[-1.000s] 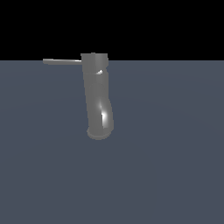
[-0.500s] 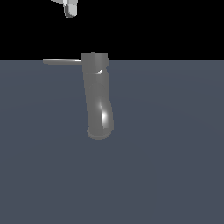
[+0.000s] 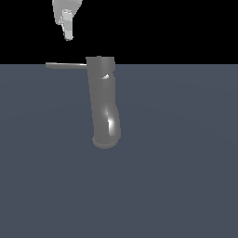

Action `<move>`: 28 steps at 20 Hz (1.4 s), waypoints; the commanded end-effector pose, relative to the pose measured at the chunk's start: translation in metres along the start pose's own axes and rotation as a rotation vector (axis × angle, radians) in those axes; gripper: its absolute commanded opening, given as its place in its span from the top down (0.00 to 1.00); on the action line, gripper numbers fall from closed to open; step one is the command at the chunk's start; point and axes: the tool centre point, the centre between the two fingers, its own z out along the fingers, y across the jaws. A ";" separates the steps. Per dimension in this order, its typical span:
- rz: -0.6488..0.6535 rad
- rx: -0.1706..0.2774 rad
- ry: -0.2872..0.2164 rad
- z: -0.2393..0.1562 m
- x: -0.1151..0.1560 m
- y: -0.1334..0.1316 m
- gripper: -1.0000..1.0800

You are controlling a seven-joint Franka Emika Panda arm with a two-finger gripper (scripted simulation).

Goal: Turn on the faucet by rotating a designated handle.

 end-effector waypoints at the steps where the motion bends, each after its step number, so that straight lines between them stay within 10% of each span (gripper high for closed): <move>1: 0.054 0.000 0.005 0.010 -0.004 -0.011 1.00; 28: 0.326 0.003 0.043 0.070 -0.029 -0.065 1.00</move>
